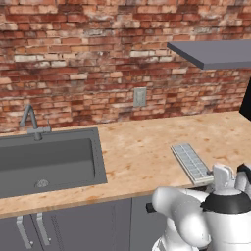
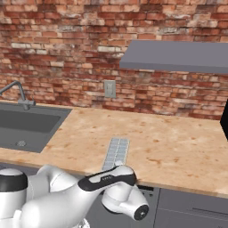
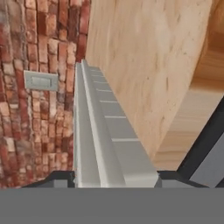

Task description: The ice cube tray has been filled with water. Take the tray and place it in the freezer to make ice. Close the freezer door after placing the tray.

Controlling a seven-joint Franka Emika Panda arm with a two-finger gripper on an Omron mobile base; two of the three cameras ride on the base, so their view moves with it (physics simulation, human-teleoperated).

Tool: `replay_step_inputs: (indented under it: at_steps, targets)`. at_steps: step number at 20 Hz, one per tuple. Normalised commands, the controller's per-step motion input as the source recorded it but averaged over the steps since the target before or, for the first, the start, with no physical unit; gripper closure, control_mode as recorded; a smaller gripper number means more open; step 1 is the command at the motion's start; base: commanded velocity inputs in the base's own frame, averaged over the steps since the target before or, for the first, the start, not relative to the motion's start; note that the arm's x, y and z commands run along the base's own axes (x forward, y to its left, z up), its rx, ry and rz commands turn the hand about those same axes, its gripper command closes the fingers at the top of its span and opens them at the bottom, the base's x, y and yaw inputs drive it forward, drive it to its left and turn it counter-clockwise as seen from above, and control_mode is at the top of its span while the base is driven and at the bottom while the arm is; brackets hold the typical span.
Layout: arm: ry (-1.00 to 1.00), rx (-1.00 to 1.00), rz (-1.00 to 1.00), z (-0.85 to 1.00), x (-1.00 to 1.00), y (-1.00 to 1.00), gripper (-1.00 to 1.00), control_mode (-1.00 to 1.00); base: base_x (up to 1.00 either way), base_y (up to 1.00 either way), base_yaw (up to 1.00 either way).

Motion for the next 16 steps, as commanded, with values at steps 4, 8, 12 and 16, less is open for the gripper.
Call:
replay_step_inputs:
  at_steps: [4,8,12,16]
  targets:
    - [0.04,0.00,0.00,0.13,-0.05,0.00,1.00,-1.00,0.00,0.00,0.00]
    - [0.00,0.00,0.01,0.78,-0.35,0.00,1.00,-1.00,0.00,0.00,0.00]
    - [0.00,0.00,0.06,1.00,-0.32,0.00,1.00,-1.00,0.00,0.00,0.00]
    - [0.03,-0.02,0.09,0.99,-0.02,0.10,1.00,-1.00,0.00,0.00,0.00]
